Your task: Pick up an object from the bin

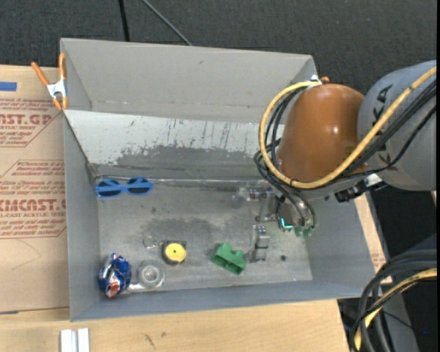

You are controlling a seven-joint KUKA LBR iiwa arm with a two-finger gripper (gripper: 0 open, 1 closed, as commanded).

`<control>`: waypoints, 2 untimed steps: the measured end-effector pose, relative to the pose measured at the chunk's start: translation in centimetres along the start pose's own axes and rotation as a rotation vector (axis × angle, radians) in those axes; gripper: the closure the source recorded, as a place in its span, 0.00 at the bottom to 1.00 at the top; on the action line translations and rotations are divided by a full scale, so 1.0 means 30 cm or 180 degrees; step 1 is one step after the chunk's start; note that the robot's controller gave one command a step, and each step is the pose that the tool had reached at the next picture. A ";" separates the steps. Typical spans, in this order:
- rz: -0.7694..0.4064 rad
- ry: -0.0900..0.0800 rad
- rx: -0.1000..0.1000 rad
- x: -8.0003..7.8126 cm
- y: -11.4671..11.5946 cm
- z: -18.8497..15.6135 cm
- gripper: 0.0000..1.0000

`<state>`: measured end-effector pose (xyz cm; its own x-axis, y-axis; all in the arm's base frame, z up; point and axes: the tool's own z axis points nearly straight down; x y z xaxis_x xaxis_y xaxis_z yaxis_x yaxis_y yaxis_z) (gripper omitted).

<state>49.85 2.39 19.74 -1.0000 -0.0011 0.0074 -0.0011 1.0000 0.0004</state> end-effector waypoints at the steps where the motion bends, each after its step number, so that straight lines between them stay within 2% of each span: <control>1: -0.0772 0.0007 0.0001 -0.038 -0.048 0.427 0.00; 2: -0.0767 0.0013 0.0001 -0.040 -0.048 0.414 1.00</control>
Offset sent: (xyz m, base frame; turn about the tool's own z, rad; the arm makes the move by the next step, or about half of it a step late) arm 0.0125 -0.0149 -0.1258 -0.2416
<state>50.94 0.96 7.31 -0.9708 -0.2398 0.0110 -0.2398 0.9708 0.0024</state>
